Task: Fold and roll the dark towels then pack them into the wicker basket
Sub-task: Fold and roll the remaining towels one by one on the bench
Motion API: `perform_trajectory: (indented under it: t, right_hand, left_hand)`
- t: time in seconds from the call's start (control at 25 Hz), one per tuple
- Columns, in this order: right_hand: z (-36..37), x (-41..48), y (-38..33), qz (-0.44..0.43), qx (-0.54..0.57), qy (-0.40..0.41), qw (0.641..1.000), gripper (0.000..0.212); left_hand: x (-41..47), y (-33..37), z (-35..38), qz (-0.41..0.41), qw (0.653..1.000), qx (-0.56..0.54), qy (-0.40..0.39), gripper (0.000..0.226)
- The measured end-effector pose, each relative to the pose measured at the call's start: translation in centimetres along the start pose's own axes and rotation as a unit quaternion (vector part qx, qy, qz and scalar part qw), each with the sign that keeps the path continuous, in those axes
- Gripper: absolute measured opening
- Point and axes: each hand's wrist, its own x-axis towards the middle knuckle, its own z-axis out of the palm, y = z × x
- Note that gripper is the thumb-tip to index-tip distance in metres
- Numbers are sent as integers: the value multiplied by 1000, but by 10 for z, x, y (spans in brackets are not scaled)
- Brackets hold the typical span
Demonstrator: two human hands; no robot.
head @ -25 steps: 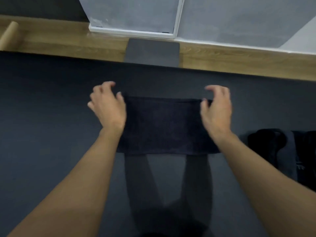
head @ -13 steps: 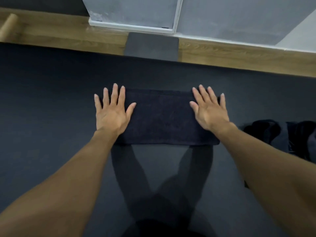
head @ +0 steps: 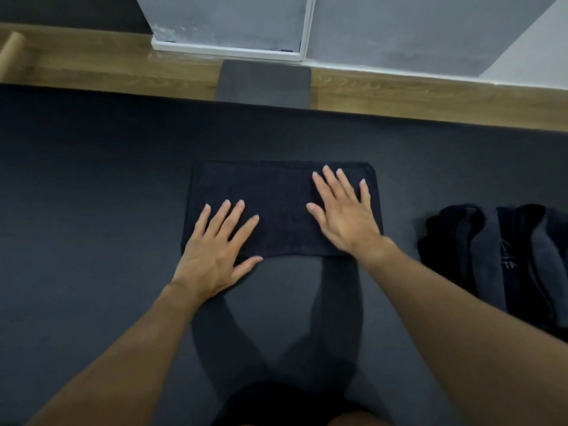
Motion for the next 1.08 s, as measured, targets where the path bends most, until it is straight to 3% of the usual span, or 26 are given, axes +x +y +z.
perform_trajectory:
  t: [0.12, 0.2, 0.24, 0.32, 0.4, 0.48, 0.52, 0.64, 0.76, 0.92, 1.0, 1.04, 1.08]
  right_hand:
    - [-30, 37, 11, 28, 19, -47, 998, 69]
    - [-42, 37, 10, 76, 15, -34, 996, 65]
    - [-43, 29, 4, 112, 39, -34, 992, 58]
    - [-37, 2, -15, 179, 166, -73, 967, 44]
    - [-29, -23, -31, 240, 351, -143, 894, 39]
    - [-18, -42, -45, 283, 512, -155, 796, 44]
    - [-12, -54, -50, 286, 545, -124, 779, 46]
    - [10, -96, -60, 243, 551, -16, 798, 69]
    - [10, -132, -66, 203, 558, 27, 804, 70]
    - [0, -154, -68, 190, 604, -4, 774, 27]
    - [-9, -158, -67, 207, 645, -51, 734, 24]
    - [-12, -159, -64, 213, 675, -80, 701, 29]
    - [-17, -160, -61, 208, 703, -111, 671, 33]
  left_hand:
    - [3, -22, -2, 2, 996, -14, 84, 47]
    - [18, -37, -22, -136, 980, -49, 135, 38]
    - [28, -41, -33, -247, 951, -94, 161, 39]
    - [47, -35, -55, -450, 838, -244, 189, 47]
    - [50, -18, -60, -529, 735, -400, 144, 53]
    - [29, 12, -55, -543, 709, -449, 31, 56]
    - [14, 30, -54, -548, 715, -435, -19, 53]
    - [-33, 66, -51, -520, 745, -409, -89, 32]
    - [-64, 83, -56, -510, 696, -505, -27, 20]
    - [-87, 80, -75, -511, 661, -541, 96, 46]
    - [-96, 77, -83, -482, 661, -554, 154, 40]
    - [-102, 75, -84, -469, 645, -576, 178, 29]
    - [-107, 74, -85, -466, 606, -616, 191, 23]
